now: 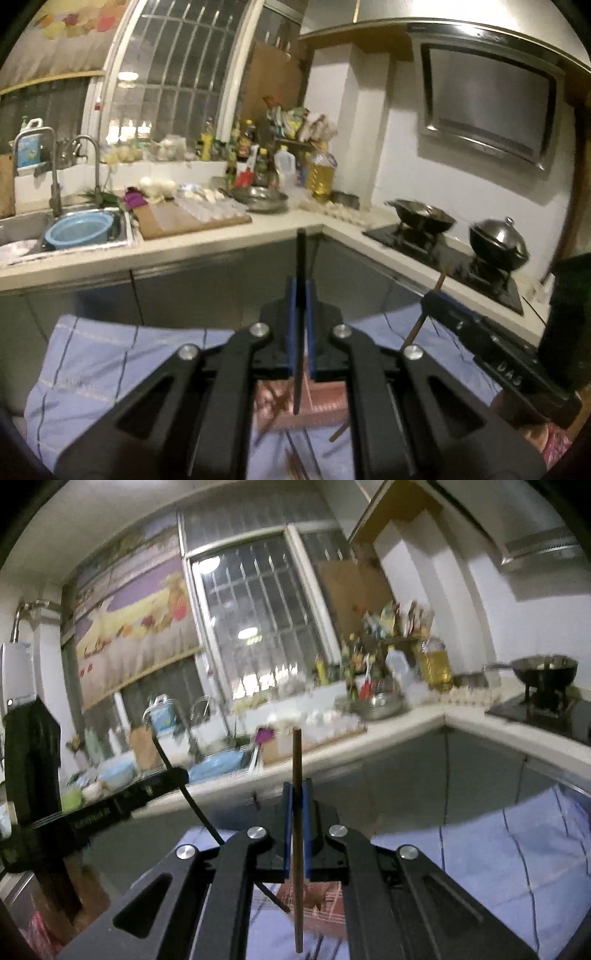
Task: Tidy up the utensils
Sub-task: 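Open both grippers to drop the chopsticks into the pink holder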
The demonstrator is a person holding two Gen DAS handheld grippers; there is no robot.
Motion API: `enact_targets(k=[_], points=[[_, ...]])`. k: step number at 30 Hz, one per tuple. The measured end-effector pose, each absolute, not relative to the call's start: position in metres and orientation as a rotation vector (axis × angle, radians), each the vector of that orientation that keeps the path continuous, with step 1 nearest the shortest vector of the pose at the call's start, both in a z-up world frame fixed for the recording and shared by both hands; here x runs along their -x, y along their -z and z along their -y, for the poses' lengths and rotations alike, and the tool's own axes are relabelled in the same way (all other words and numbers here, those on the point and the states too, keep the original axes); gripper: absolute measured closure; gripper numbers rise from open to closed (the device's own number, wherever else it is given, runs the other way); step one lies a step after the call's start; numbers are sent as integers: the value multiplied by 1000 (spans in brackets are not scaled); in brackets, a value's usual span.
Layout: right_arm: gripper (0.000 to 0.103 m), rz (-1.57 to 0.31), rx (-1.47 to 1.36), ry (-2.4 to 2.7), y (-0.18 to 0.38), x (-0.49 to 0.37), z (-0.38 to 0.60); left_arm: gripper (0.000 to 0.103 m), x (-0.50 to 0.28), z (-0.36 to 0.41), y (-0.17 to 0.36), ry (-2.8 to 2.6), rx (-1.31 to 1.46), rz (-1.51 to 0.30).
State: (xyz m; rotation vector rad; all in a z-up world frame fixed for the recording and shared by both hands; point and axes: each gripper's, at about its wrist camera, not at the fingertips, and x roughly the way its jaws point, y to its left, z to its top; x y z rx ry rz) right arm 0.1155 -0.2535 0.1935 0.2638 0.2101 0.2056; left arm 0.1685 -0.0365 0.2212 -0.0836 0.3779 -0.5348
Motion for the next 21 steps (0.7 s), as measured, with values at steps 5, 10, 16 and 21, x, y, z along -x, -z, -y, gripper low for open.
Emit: enact_targets(k=[5,10,16,21], points=[[98,-212,-221,-172,-179,-157,248,99,-206,50,-206,506,96,-415],[98,-298,-142,-187,-140,-177,234,99,-224,62,-169,513,94,-492],[91,-400,-198,-264,-110,-171,232,73,-211,67,-133,455,96,-555],[43,-331,-292,-280,-117,-133,246,55,-168,51,-144,389,108,-429]])
